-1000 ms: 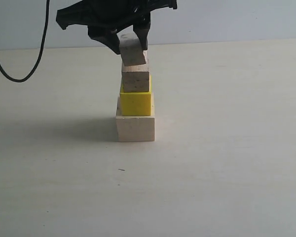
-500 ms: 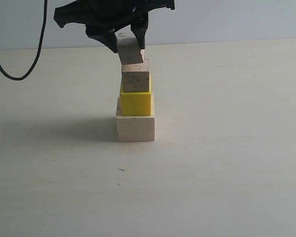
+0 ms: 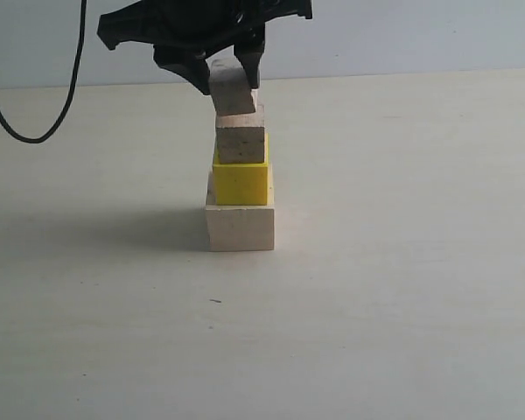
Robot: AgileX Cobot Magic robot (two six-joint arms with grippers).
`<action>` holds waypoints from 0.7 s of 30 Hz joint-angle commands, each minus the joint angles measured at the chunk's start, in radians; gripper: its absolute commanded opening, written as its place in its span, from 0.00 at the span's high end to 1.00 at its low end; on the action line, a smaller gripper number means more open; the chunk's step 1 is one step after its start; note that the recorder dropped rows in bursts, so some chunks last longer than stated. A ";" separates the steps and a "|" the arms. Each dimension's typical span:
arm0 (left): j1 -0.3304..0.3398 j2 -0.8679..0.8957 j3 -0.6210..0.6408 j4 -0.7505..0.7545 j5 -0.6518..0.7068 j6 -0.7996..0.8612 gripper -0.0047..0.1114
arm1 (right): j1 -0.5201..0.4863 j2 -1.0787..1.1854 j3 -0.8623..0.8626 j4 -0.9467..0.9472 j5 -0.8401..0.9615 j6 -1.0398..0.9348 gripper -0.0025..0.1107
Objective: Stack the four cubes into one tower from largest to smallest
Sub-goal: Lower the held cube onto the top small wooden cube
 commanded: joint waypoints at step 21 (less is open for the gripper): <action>-0.011 0.023 0.003 0.009 -0.003 0.008 0.89 | 0.002 -0.007 0.006 -0.002 -0.016 -0.008 0.98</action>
